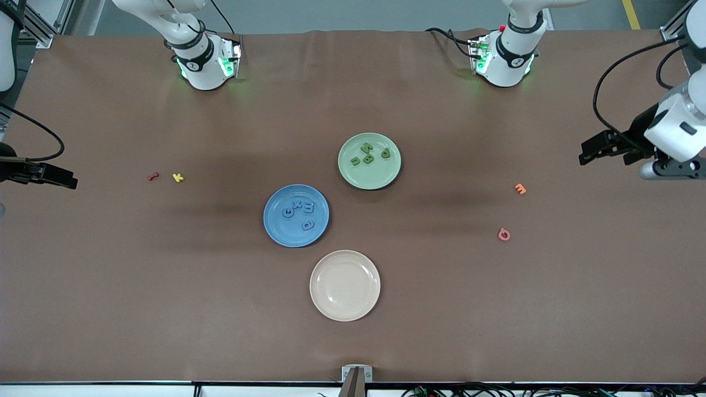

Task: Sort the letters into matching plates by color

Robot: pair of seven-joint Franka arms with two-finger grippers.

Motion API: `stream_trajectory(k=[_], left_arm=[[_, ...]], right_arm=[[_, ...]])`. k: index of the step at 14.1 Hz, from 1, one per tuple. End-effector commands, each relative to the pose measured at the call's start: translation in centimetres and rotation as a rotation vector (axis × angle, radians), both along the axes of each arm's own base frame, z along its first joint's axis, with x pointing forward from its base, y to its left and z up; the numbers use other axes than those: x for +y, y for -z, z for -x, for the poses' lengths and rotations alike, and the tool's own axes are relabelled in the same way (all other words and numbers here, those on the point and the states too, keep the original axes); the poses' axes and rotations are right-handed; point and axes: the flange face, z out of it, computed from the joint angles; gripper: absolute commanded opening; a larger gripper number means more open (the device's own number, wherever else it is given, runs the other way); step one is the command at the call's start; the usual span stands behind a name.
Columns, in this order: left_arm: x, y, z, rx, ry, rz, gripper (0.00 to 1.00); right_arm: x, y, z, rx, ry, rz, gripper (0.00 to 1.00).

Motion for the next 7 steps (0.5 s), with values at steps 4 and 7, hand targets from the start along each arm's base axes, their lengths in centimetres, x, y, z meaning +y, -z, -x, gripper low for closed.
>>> stream_trajectory(k=[4,7], left_arm=[[-1.4,-3.6,2.4,-0.054,0.023,-0.006,0.99],[0.7,-4.8,2.3,-0.076,-0.009,0.022,0.99]], right_arm=[[0.2,-4.9,5.4,0.013,0.000,-0.027,1.00],[-0.2,-7.2,9.2,-0.036,0.007,-0.033,1.00]])
